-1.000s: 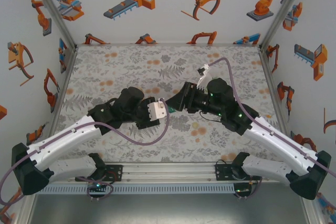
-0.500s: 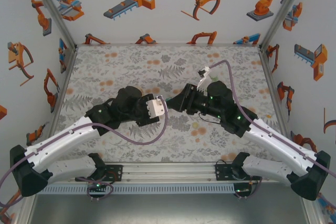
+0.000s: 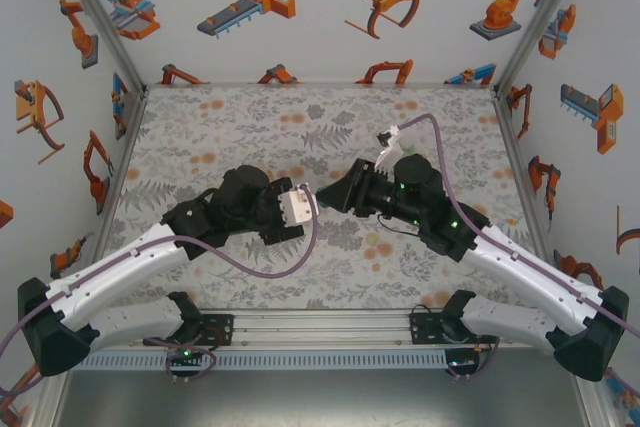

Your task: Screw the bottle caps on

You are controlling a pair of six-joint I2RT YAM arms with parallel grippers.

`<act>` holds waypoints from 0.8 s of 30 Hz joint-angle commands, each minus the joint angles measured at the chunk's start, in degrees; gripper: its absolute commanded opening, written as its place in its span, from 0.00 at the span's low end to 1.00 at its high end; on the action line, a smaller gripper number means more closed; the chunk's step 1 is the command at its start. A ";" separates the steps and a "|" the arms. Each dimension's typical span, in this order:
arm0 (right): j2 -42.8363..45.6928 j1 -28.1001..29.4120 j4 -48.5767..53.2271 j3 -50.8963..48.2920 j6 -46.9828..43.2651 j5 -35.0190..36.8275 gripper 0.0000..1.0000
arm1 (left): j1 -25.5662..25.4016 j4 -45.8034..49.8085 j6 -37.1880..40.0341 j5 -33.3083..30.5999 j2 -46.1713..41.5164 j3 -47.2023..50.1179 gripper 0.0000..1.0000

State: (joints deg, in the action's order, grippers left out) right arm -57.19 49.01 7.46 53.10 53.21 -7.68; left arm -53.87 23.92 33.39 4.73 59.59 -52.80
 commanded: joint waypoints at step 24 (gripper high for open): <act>-25.93 -12.14 37.77 34.11 -37.83 14.71 0.28 | 5.56 -8.58 -3.94 2.81 -9.40 3.93 0.79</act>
State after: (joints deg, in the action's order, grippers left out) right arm -81.49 38.30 42.26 83.64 19.38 6.70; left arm -49.34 18.15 31.48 6.04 51.64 -49.58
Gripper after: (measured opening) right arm 0.448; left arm 0.784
